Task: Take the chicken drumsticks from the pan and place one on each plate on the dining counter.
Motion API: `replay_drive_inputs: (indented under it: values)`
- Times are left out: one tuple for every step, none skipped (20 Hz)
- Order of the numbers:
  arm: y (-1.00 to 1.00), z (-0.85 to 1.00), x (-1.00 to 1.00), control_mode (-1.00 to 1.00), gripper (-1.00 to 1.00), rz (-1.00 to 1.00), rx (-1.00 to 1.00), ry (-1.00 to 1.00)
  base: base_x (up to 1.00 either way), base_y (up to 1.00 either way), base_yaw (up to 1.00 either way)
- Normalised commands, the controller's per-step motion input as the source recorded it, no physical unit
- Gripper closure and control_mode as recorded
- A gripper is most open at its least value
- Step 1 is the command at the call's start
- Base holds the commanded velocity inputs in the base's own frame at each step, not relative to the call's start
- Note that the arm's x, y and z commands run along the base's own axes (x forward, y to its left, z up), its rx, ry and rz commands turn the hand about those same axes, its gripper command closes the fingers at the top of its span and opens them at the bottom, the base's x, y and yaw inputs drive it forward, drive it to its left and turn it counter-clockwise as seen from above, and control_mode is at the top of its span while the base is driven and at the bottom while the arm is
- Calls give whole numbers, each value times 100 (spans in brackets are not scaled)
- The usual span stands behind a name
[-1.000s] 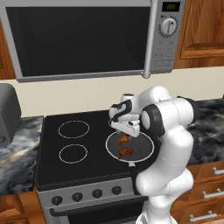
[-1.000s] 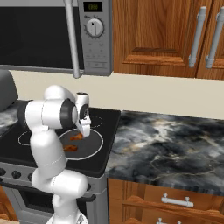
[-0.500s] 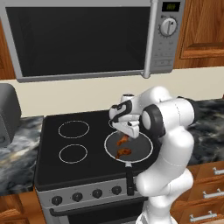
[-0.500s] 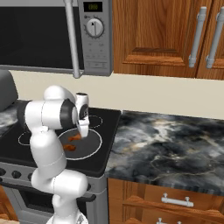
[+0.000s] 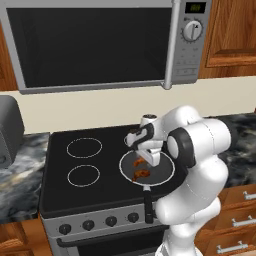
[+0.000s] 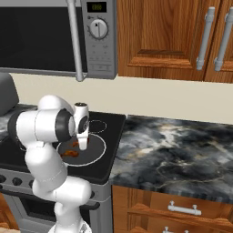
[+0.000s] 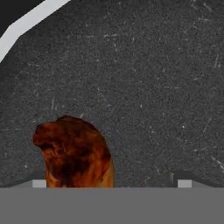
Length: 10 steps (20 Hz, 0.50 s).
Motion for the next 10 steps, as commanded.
replay_drive_inputs:
  values:
    - [-1,-7,0,-100,-100,-8,0,0,0,0,0]
    - [0,-6,0,-100,-100,-5,0,0,0,0,0]
    - [-3,-5,0,-100,100,0,0,0,0,0,0]
    - [-3,-6,0,-100,100,0,0,0,0,0,0]
    - [-3,-7,0,-100,100,0,0,0,0,0,0]
    - [-5,-7,0,-100,100,0,0,0,0,0,0]
    - [-6,-6,0,-100,100,0,0,0,0,0,0]
    - [-4,-5,-4,-100,100,0,0,0,0,0,0]
    - [-6,-4,-4,-100,100,0,0,0,0,0,0]
    - [-4,-4,-6,-100,100,0,0,0,0,0,0]
